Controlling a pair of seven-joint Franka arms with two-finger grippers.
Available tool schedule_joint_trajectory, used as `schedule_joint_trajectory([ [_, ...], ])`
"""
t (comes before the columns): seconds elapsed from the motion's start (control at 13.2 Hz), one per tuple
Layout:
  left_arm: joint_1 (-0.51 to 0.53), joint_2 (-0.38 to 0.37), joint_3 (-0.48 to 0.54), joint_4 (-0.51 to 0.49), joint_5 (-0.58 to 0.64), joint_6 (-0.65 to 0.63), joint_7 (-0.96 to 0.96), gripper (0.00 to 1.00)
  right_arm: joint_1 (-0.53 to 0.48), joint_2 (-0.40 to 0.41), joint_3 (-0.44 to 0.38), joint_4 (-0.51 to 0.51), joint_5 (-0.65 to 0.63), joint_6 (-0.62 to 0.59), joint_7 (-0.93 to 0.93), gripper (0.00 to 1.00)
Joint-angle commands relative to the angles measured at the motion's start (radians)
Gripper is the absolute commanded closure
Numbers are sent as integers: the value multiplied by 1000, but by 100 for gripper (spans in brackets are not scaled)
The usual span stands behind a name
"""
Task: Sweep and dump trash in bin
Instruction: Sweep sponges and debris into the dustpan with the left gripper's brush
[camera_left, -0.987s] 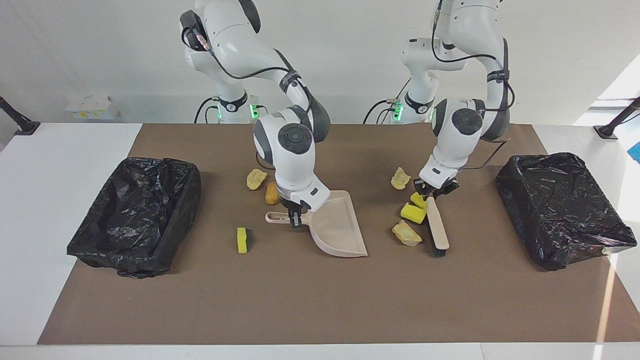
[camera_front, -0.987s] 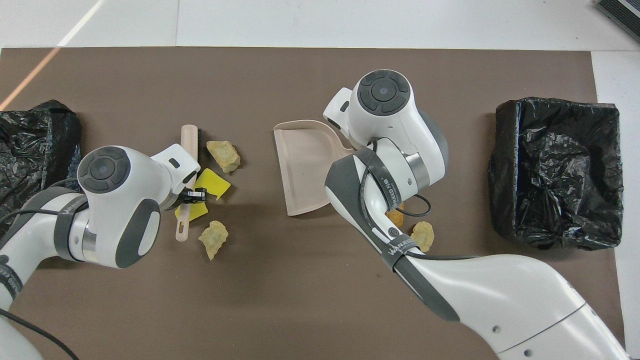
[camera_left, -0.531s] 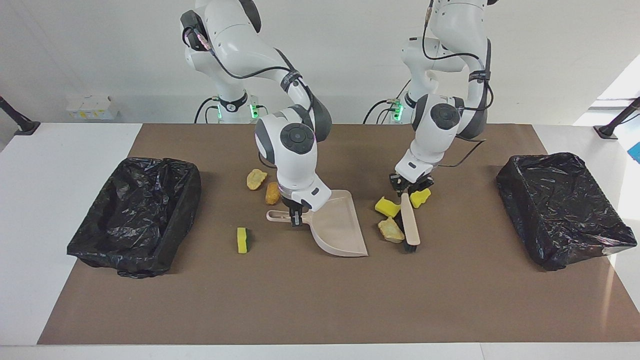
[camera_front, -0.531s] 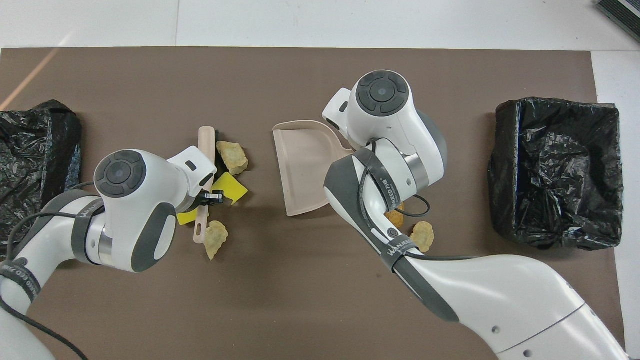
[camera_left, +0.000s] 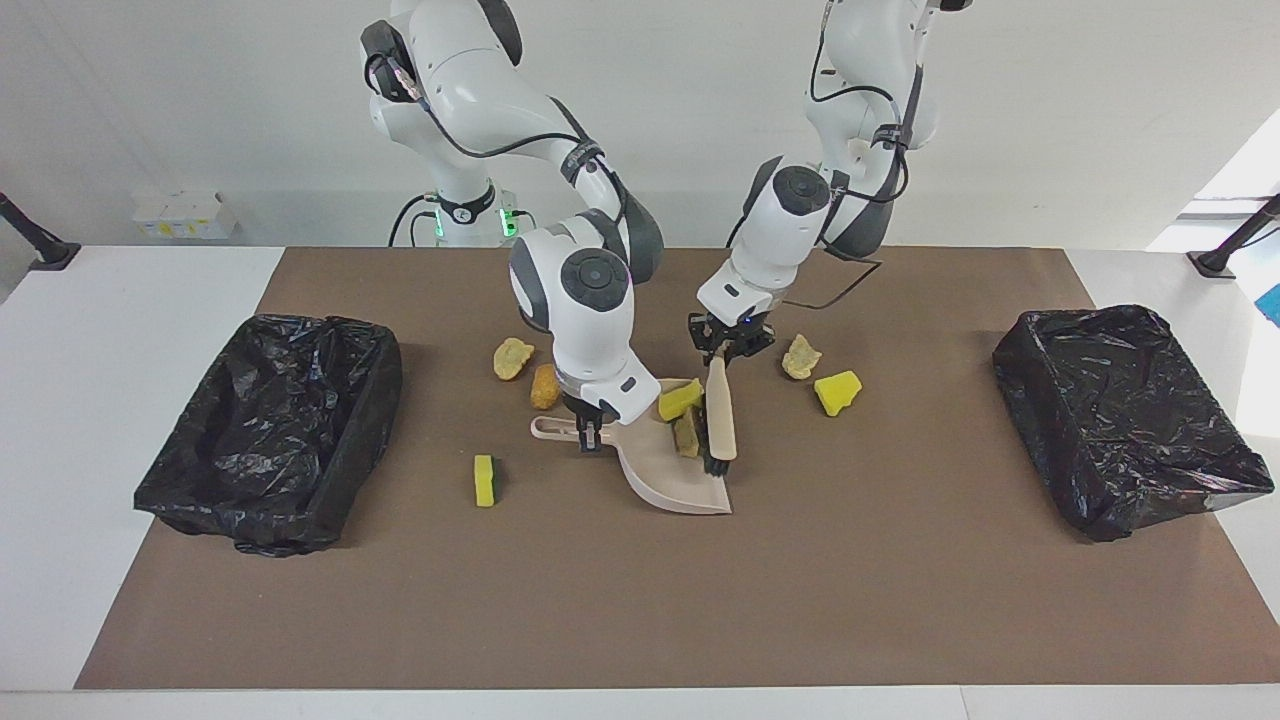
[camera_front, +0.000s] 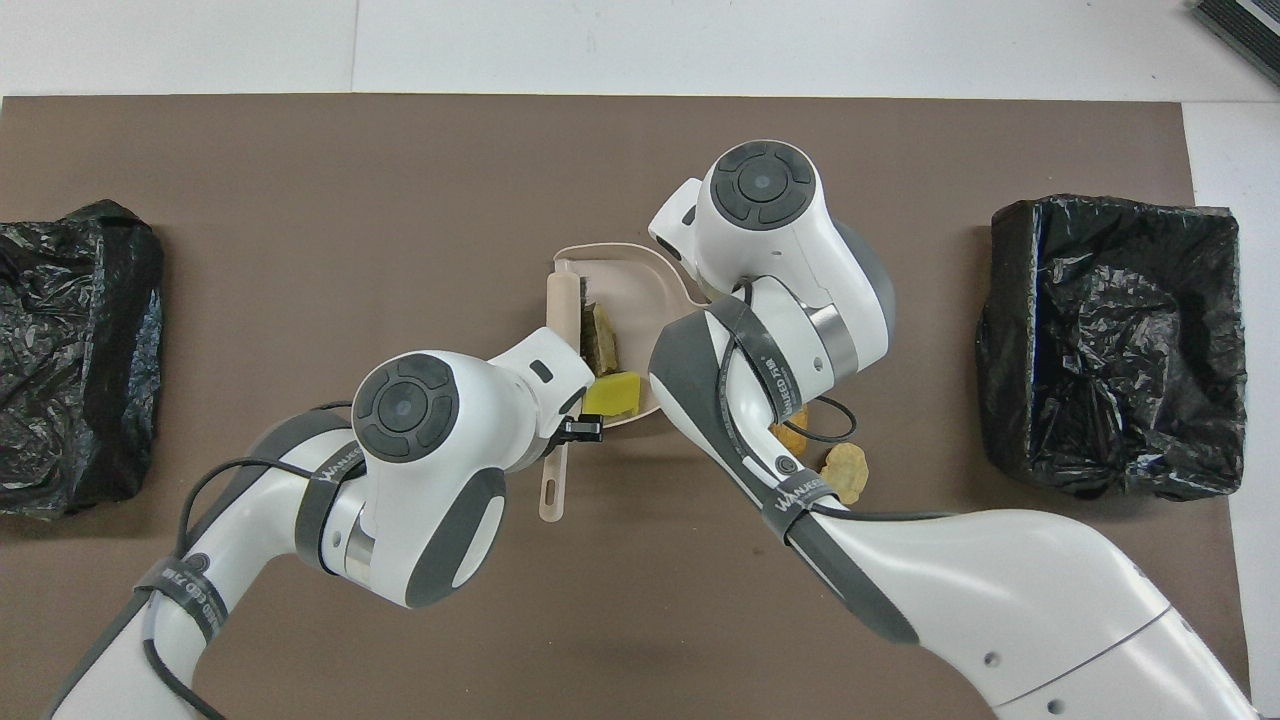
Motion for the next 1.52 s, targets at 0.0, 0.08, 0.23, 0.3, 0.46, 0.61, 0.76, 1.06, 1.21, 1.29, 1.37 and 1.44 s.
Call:
schedule_joint_trajectory([
  [0.0, -28, -14, 18, 33, -17, -14, -117, 100, -1, 2, 11, 7, -7, -4, 52, 100],
  [0.08, -18, -26, 20, 36, -17, -42, -151, 100, -2, 2, 11, 7, -5, -4, 56, 100],
  [0.23, -12, -52, 29, 44, -6, -94, -269, 100, -3, 2, 11, 7, 30, -3, 70, 100],
  [0.3, -1, -54, 30, 44, -5, -108, -335, 100, 1, 2, 10, 6, 28, -4, 85, 100],
  [0.46, 28, -56, 33, 44, 20, -164, -461, 100, -4, 2, 11, 1, 30, -4, 90, 100],
  [0.61, 62, -68, 32, 44, 82, -246, -582, 100, -2, 1, 11, 1, 38, -4, 96, 100],
  [0.76, 74, -83, 32, 43, 138, -348, -770, 100, -7, 1, 11, 0, 54, -4, 99, 100],
  [1.06, 96, -143, 30, -20, 169, -499, -966, 100, 2, -15, 11, -26, 56, -3, 136, 100],
  [1.21, 90, -238, 27, -174, 169, -469, -962, 100, -2, -13, 11, -28, 51, 1, 93, 100],
  [1.29, 85, -291, 27, -260, 169, -426, -957, 100, -2, -13, 11, -30, 53, 19, 70, 100],
  [1.37, 82, -321, 26, -317, 169, -392, -957, 100, 1, -13, 11, -31, 54, 30, 69, 100],
  [1.44, 75, -315, 24, -341, 169, -384, -955, 100, 2, -15, 11, -37, 55, 31, 70, 100],
])
